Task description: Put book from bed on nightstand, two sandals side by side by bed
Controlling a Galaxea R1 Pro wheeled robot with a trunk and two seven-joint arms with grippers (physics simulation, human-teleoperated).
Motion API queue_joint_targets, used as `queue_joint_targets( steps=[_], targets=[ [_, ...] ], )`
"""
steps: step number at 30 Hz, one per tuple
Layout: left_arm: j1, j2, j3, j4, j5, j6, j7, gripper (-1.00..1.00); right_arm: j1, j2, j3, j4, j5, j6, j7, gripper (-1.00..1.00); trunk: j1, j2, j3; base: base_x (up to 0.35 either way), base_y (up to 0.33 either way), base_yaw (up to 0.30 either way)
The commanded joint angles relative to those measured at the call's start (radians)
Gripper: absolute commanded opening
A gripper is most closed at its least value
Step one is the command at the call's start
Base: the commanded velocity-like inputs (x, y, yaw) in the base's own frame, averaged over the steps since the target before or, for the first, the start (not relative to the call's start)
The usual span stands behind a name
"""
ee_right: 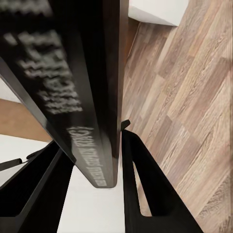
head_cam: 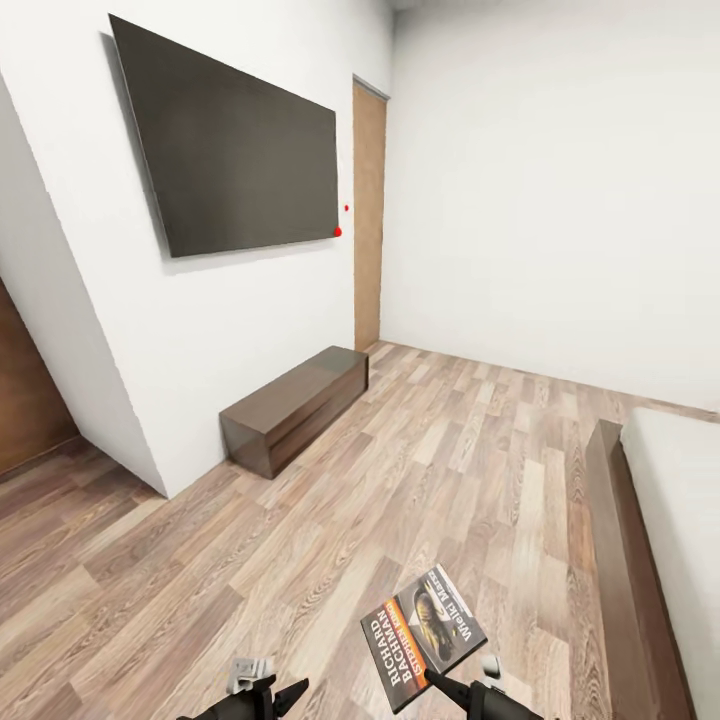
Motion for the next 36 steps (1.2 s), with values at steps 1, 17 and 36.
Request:
queue_joint_targets(
  steps=[1,17,36],
  targets=[
    [-0.001,0.0,-0.006,0.001,0.006,-0.005,-0.002,1.0,-0.001,0.0,-0.01,0.0,0.004,0.01,0.004,-1.0,0.0,-0.001,-0.001,0.0,0.0,-0.283],
    [-0.001,0.0,-0.006,0.001,0.006,-0.005,-0.002,1.0,-0.001,0.0,-0.01,0.0,0.004,0.009,0.004,-1.0,0.0,-0.001,-0.001,0.0,0.0,-0.282],
    [-0.001,0.001,-0.006,0.001,0.006,-0.005,0.0,1.0,-0.001,0.001,-0.01,0.0,0.004,0.005,-0.006,-1.0,0.0,-0.001,-0.001,0.24,-0.032,-0.027]
  ],
)
